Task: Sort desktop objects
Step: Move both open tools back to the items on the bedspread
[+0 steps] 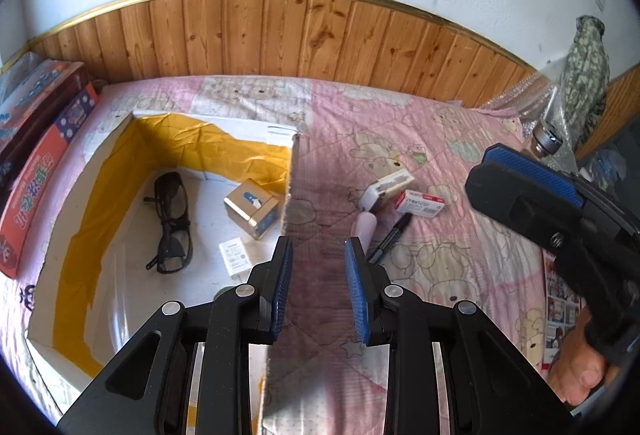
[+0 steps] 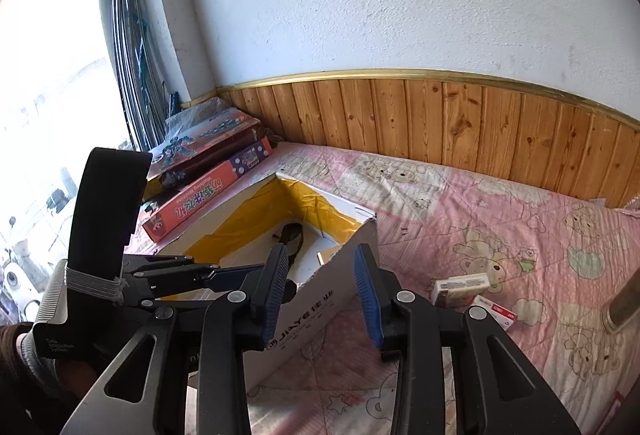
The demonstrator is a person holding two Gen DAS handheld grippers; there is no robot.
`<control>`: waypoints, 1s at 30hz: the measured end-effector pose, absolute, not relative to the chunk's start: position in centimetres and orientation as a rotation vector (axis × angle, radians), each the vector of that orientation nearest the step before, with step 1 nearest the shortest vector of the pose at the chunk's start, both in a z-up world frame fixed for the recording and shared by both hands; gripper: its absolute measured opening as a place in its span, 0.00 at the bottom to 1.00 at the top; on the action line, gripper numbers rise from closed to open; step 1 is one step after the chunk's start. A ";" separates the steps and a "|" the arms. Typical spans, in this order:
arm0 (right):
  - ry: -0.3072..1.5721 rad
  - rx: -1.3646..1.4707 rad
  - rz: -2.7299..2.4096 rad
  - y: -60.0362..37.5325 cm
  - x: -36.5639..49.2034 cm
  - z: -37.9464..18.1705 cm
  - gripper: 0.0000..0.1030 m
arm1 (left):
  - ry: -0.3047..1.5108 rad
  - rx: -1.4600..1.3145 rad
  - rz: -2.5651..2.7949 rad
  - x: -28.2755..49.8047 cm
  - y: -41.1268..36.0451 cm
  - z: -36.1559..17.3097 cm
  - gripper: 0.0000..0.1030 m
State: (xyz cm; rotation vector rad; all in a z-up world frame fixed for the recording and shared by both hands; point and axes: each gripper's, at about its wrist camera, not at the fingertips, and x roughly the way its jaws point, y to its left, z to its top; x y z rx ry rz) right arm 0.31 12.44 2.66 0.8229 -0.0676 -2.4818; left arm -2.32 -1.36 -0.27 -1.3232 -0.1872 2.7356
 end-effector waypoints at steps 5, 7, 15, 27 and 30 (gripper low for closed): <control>-0.236 0.832 -2.560 18.6 -0.1 1.7 0.37 | -0.139 -1.330 2.679 -2.9 1.2 -1.3 0.31; -0.300 0.873 -2.589 21.0 -0.9 0.9 0.38 | -0.118 -1.342 2.650 -3.3 2.2 -1.8 0.32; -0.482 1.222 -2.636 27.7 -5.1 -5.4 0.38 | -0.019 -1.435 2.548 -6.2 6.4 -6.2 0.36; -0.089 1.445 -2.527 24.7 -11.5 -13.0 0.67 | -0.068 -1.593 2.553 -12.0 6.7 -12.1 0.38; 0.081 1.435 -2.519 23.7 -12.6 -14.3 0.69 | -0.077 -1.627 2.548 -13.0 6.9 -13.5 0.38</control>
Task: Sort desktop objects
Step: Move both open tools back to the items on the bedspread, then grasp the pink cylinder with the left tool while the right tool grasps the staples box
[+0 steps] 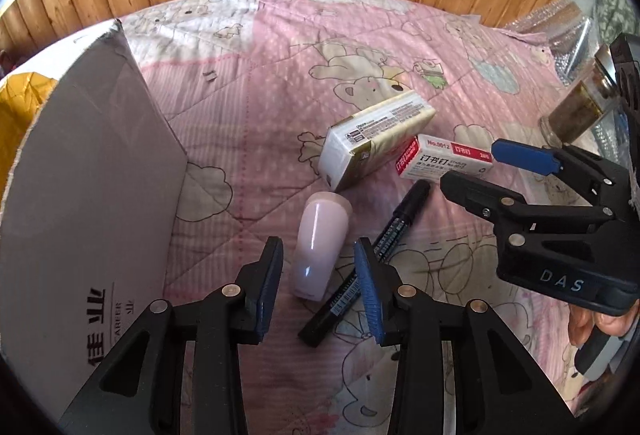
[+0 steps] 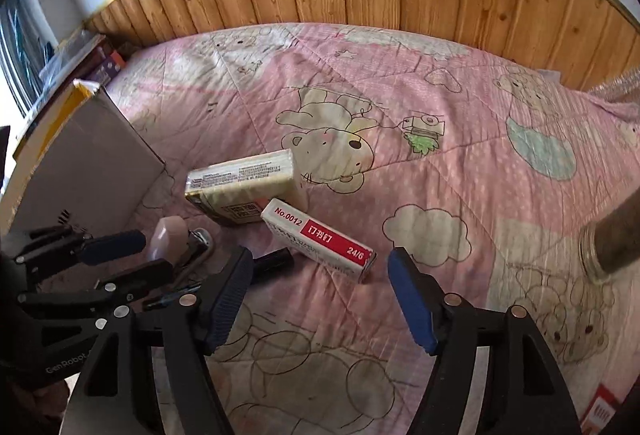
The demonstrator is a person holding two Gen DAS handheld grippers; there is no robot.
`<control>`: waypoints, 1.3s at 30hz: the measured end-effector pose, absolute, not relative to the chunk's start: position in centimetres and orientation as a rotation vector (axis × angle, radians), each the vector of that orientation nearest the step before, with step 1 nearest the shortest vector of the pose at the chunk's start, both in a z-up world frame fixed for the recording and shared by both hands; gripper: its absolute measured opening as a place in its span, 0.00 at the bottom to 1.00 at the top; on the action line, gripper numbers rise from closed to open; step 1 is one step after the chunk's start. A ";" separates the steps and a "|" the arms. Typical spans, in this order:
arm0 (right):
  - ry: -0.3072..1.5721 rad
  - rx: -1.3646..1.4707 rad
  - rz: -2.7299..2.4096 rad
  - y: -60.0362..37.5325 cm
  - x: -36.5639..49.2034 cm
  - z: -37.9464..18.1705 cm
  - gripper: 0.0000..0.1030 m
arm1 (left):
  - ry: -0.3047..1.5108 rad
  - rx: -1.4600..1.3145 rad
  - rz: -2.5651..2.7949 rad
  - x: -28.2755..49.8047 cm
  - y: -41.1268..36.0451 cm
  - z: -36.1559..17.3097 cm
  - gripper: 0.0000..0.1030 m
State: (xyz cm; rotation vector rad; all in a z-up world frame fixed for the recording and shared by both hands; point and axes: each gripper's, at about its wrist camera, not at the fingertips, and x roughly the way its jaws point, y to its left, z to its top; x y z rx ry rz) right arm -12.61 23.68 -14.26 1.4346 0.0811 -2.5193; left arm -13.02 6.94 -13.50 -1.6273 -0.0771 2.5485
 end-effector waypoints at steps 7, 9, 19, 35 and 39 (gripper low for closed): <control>0.306 1.406 -2.463 22.8 -14.0 -16.6 0.25 | -0.101 -1.620 2.569 -14.5 7.1 -15.6 0.35; 0.300 1.403 -2.442 22.9 -13.9 -16.7 0.15 | -0.075 -1.607 2.584 -14.5 7.3 -15.6 0.28; 0.195 1.386 -2.437 23.2 -13.0 -14.8 0.14 | -0.102 -1.597 2.583 -14.1 7.2 -15.0 0.27; -0.043 1.366 -2.526 23.7 -8.8 -10.8 0.15 | -0.159 -1.516 2.584 -11.3 7.4 -11.2 0.27; -0.131 1.366 -2.545 23.7 -7.0 -9.9 0.14 | -0.175 -1.494 2.579 -10.2 7.2 -10.1 0.27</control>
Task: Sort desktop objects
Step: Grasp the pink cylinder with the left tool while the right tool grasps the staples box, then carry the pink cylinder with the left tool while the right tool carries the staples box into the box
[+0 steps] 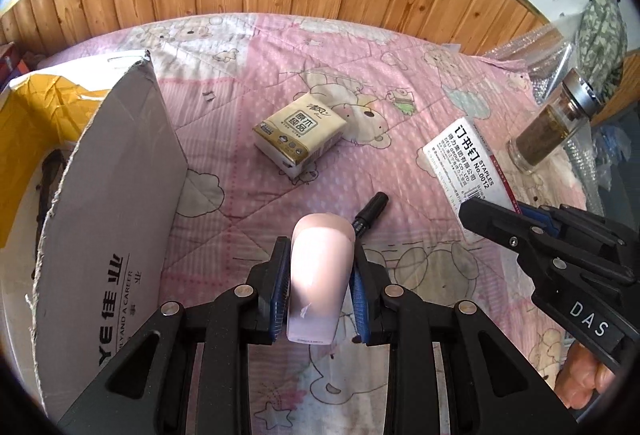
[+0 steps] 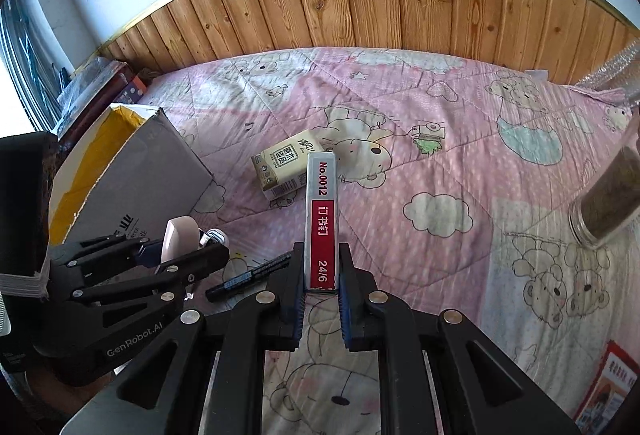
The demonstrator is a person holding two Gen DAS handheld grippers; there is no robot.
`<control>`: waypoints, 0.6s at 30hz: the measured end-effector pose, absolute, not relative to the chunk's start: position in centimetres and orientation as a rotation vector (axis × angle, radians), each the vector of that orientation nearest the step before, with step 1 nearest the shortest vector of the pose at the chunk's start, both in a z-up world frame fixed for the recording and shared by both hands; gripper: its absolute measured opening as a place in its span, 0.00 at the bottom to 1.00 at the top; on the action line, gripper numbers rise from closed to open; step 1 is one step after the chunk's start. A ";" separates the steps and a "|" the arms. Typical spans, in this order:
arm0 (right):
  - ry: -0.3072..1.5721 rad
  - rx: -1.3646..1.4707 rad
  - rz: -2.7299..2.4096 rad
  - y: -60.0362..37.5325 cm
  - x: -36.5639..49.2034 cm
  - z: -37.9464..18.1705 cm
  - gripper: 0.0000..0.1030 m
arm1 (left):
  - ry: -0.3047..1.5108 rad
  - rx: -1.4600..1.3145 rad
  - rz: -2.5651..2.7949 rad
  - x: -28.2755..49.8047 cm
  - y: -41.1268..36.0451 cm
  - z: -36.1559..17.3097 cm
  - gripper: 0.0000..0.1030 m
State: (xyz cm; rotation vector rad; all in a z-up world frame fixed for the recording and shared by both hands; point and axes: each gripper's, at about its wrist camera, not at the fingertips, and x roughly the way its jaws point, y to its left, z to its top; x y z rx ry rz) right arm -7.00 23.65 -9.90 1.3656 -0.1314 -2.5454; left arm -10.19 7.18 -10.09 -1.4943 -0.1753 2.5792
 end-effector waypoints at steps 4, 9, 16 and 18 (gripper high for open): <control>-0.195 1.351 -2.556 23.2 -5.5 -8.8 0.15 | -0.170 -1.477 2.574 -9.0 7.1 -9.1 0.27; -0.268 1.302 -2.576 22.4 -3.9 -7.3 0.15 | -0.158 -1.463 2.570 -7.4 6.6 -7.9 0.27; -0.387 1.272 -2.546 21.7 -2.0 -6.0 0.15 | -0.169 -1.423 2.608 -4.5 4.1 -5.9 0.27; -0.392 1.250 -2.540 21.3 -1.8 -5.3 0.15 | -0.193 -1.422 2.612 -4.0 3.3 -5.6 0.27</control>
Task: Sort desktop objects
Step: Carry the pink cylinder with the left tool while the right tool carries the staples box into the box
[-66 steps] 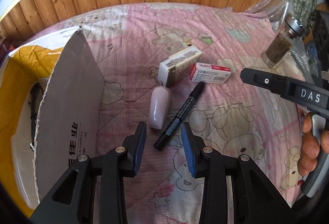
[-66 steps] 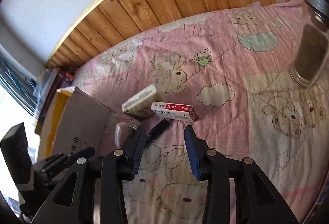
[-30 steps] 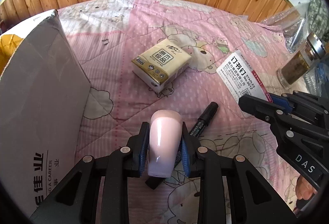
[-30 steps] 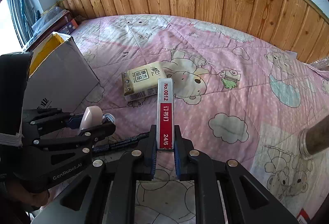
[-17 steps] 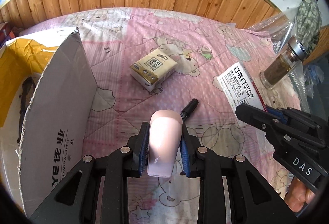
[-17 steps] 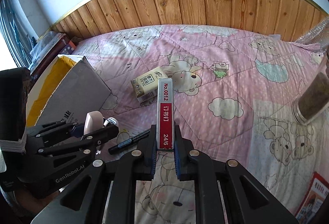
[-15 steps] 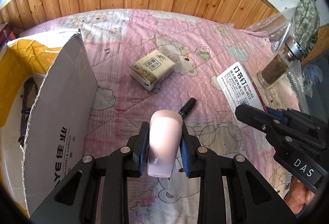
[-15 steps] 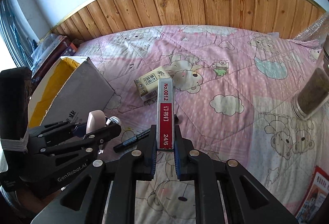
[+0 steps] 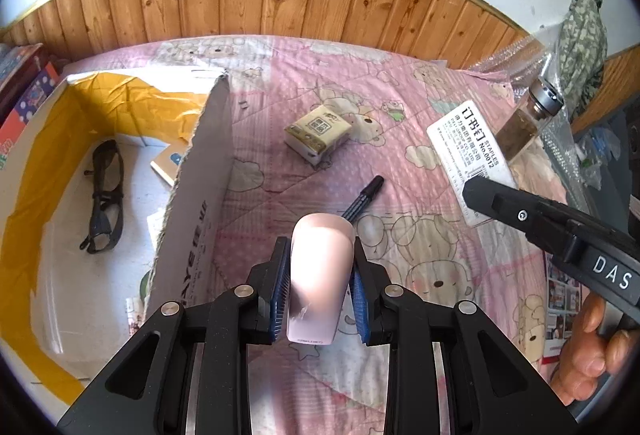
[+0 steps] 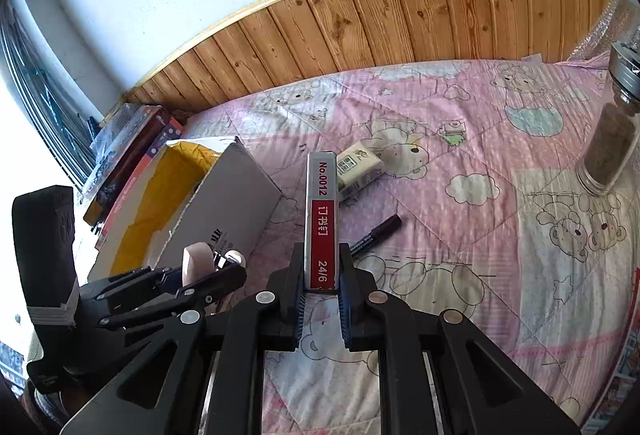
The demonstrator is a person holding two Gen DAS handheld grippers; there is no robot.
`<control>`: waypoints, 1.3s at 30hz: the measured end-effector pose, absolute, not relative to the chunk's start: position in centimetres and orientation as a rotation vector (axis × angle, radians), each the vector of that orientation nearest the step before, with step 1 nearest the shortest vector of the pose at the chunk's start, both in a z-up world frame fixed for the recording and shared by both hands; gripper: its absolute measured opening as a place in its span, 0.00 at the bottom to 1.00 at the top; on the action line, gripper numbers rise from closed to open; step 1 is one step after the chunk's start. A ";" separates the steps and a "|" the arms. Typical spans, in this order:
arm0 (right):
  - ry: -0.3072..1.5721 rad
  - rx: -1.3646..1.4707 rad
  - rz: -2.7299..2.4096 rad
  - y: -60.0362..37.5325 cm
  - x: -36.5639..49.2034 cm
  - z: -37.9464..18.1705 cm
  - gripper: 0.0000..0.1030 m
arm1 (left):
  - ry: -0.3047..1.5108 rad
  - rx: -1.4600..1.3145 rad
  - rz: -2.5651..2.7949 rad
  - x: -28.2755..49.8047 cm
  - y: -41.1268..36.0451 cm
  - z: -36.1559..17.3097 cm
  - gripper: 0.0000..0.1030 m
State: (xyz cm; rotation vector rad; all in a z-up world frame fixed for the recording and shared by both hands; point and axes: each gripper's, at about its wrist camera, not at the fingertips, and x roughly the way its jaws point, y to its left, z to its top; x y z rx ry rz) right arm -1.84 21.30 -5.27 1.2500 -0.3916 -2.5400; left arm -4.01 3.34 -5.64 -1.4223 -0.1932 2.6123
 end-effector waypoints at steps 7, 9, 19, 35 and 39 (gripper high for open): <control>-0.336 1.144 -2.534 18.4 -0.8 -2.4 0.15 | -0.259 -1.360 2.608 -3.3 3.7 -3.8 0.27; -0.306 1.122 -2.532 17.6 -0.3 -1.9 0.15 | -0.234 -1.333 2.609 -2.8 4.3 -3.0 0.27; -0.215 1.049 -2.557 16.1 0.7 -0.2 0.15 | -0.202 -1.308 2.625 -2.4 4.4 -2.0 0.27; -0.218 0.975 -2.529 13.4 1.2 1.6 0.15 | -0.250 -1.300 2.750 -1.3 -1.6 1.1 0.27; -0.215 0.977 -2.527 12.9 1.3 1.6 0.15 | -0.264 -1.286 2.775 -0.8 -3.7 2.0 0.27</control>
